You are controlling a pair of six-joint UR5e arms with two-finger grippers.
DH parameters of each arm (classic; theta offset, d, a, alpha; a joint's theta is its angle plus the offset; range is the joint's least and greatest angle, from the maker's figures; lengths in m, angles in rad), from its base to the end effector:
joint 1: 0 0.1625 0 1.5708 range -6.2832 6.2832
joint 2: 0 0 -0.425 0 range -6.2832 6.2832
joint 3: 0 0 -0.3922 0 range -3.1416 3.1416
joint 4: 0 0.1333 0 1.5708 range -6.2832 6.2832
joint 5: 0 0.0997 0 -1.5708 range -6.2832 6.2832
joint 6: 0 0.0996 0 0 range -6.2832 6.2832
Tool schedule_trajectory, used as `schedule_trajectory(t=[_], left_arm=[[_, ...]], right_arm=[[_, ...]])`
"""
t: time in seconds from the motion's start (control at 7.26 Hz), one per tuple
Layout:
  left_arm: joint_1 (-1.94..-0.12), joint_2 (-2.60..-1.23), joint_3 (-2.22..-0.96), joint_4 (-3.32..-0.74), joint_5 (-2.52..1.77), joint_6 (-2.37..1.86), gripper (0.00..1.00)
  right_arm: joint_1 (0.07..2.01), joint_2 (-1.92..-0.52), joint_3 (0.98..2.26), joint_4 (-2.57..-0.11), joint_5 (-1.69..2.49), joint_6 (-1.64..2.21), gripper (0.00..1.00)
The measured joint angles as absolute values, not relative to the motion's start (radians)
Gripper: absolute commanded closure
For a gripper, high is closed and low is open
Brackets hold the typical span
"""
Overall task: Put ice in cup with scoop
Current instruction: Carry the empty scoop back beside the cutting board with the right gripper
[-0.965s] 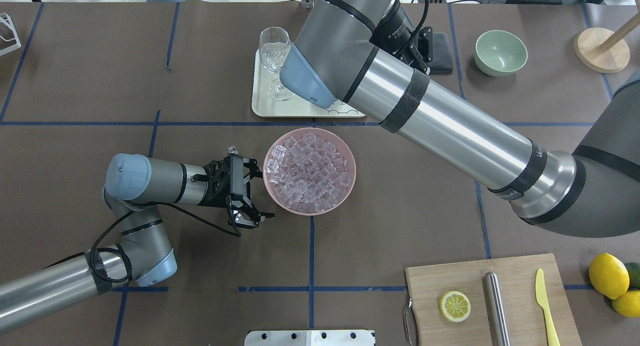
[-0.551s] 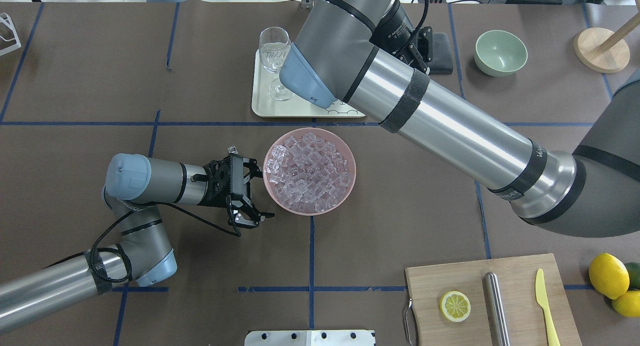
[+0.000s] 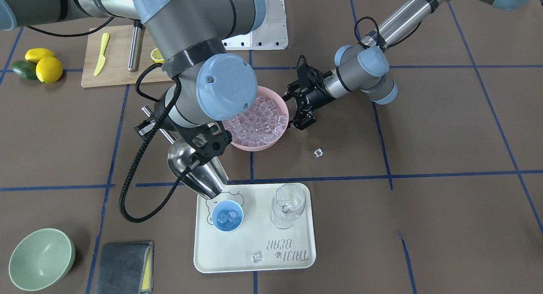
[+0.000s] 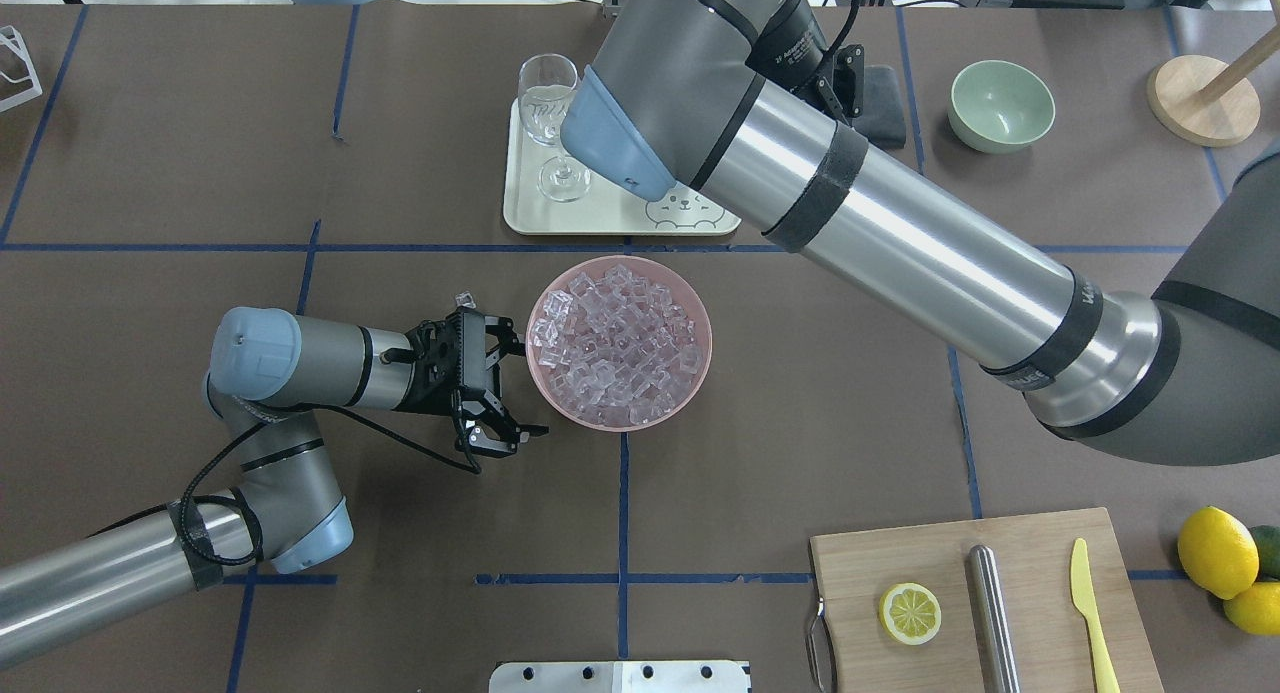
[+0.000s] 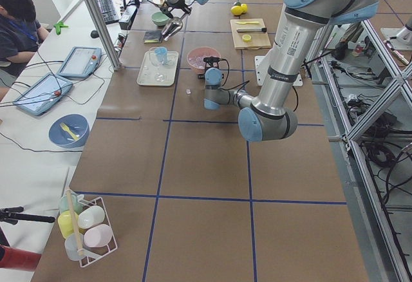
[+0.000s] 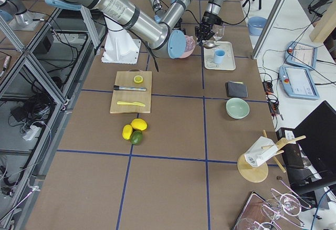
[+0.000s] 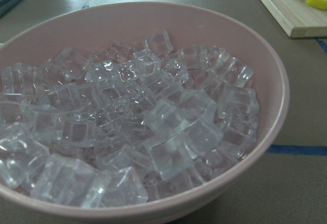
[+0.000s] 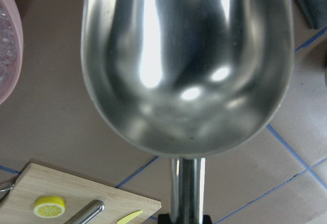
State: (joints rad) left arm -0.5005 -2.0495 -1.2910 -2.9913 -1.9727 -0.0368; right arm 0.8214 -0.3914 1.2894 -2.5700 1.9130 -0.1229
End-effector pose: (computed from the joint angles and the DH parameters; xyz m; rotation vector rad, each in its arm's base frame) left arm 0.5399 -0.4028 0.3582 1.2756 1.1770 1.1036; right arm -0.4221 -0.6003 0.1213 -0.2069 -0.3035 -0.8455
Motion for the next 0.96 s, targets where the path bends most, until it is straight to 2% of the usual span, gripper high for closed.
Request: schedule_trajectory(t=[0.69,0.96], left_arm=[[-0.542,-2.046,-1.290,-2.983,-1.970,-0.039,0.00],[-0.565,-2.047,-1.290,-2.980,-1.971,-0.066,0.00]], right_arm=[[0.907,-0.401,1.362,-2.564,2.033,-0.080,1.00],[0.918,-0.465,1.466,-2.563,2.073,0.002,1.00]])
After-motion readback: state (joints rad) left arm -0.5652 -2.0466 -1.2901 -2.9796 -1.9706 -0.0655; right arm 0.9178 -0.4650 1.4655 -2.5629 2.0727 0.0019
